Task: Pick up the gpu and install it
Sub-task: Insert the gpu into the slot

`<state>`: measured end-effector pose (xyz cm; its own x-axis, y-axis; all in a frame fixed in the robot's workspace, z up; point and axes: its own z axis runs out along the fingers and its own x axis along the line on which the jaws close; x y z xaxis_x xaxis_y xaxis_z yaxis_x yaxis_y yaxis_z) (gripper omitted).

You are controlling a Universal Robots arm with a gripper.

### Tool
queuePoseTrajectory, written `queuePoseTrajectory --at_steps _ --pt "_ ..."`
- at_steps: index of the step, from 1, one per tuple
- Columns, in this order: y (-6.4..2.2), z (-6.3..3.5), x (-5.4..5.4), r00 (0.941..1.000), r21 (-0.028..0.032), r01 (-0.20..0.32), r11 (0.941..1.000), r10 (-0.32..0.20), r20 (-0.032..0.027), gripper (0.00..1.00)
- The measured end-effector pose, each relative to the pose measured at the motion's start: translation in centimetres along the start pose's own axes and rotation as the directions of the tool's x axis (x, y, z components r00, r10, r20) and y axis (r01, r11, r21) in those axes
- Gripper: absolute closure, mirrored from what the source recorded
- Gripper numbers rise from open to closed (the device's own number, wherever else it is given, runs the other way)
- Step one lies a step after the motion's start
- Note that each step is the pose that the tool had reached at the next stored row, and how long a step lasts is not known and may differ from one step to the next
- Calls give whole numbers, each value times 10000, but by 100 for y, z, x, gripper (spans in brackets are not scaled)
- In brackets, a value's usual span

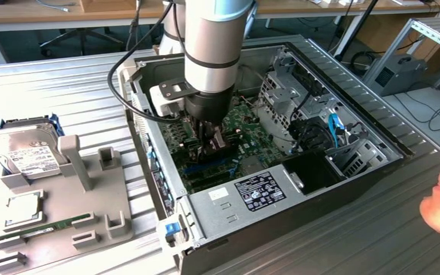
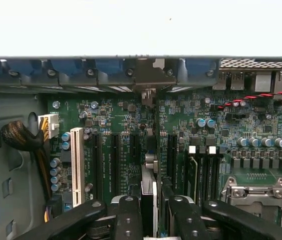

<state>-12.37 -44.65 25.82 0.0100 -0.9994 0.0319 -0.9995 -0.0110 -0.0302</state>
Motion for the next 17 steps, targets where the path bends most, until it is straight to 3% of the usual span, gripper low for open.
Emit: queuePoseTrajectory --at_steps 17 --pt "2 65 -2 10000 -2 0 10000 0 -2 74"
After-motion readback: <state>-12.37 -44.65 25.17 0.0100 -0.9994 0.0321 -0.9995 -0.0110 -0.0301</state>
